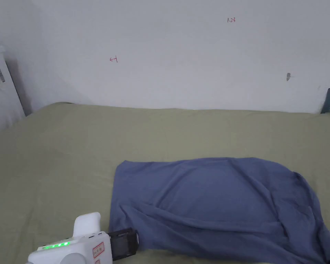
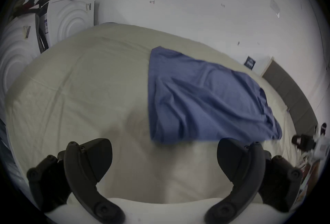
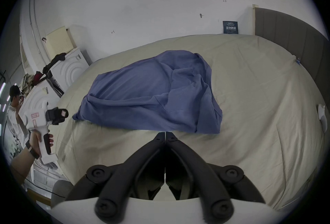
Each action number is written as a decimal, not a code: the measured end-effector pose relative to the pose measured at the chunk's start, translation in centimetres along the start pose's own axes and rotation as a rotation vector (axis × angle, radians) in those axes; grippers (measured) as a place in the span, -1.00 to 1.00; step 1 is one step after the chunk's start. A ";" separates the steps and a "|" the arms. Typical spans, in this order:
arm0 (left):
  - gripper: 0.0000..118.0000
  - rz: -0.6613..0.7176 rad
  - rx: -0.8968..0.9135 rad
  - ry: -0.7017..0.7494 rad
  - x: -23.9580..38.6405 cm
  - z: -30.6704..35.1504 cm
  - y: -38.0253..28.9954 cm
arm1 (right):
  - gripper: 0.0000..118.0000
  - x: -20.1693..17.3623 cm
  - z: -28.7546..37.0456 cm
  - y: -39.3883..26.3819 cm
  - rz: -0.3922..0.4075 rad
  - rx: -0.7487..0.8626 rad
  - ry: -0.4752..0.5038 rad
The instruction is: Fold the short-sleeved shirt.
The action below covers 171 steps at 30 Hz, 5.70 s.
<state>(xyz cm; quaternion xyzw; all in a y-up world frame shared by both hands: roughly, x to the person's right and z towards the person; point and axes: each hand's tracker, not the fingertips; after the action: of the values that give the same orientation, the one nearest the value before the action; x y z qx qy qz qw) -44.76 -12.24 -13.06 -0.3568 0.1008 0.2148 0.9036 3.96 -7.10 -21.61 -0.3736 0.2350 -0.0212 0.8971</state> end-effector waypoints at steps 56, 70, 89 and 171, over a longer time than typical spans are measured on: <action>-0.98 -0.226 -0.106 -0.071 -4.1 11.9 -6.6 | -0.93 2.9 4.8 -2.4 0.015 -0.193 -0.056; 0.31 -0.252 -0.073 0.023 -3.1 14.0 -8.9 | 0.01 1.4 5.8 -4.9 0.108 -0.194 -0.149; -1.00 -0.156 0.185 0.151 -3.9 9.2 6.8 | -1.00 -7.1 -1.3 9.3 0.215 0.026 0.058; -1.00 -0.305 0.041 -0.053 -2.8 15.8 0.1 | -0.93 4.2 9.0 5.6 0.141 -0.018 0.007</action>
<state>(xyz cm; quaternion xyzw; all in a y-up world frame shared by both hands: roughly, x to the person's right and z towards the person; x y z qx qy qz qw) -46.83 -2.16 -0.76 -0.3437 0.0257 0.0822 0.9351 10.88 1.97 -21.62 -0.3643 0.2639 0.0426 0.8921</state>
